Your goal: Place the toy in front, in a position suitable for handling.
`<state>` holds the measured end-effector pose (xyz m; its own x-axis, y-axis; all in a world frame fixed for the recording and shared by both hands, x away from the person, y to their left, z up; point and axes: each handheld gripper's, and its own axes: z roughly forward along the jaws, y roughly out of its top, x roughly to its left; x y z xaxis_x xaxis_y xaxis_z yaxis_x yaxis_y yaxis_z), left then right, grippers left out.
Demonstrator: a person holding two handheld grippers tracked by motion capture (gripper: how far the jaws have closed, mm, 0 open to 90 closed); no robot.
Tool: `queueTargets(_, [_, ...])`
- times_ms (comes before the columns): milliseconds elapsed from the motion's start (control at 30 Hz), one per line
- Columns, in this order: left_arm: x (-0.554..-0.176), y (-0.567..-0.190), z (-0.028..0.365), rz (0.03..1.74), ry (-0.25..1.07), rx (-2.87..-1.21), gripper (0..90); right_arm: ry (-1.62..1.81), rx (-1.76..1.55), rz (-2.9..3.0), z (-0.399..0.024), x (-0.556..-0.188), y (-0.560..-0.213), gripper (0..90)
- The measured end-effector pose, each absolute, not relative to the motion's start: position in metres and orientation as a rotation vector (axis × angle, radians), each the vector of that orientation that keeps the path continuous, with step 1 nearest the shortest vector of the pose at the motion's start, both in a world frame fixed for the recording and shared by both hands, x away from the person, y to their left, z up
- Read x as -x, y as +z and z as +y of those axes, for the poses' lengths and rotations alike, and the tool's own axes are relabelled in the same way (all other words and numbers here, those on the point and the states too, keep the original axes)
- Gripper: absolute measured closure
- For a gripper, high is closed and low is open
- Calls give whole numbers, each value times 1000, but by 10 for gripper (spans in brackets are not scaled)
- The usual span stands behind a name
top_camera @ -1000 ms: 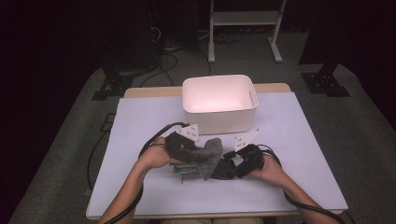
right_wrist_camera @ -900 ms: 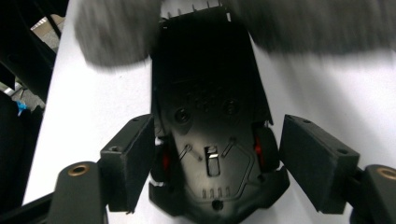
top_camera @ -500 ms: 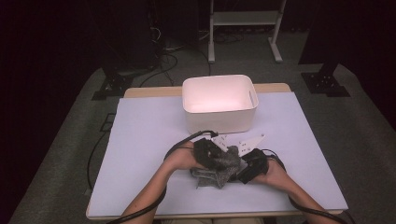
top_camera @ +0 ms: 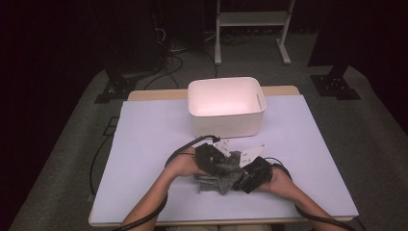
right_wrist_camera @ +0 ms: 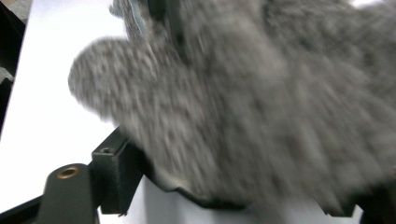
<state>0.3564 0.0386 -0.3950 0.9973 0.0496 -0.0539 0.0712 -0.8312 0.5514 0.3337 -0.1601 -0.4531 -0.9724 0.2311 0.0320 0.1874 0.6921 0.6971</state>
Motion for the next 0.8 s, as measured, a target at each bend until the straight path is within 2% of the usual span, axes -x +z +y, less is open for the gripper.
queueTargets(433, [-360,-389,117,285,7,-2536,742,1151,-345,2882,-161,-341,-453,229])
queueTargets(633, [-358,-393,118,272,-26,-2512,741,1269,-451,2966,-161,-351,-448,185])
queueTargets(800, [-358,-396,113,256,-45,-2514,741,1289,-509,3005,-149,-360,-442,181])
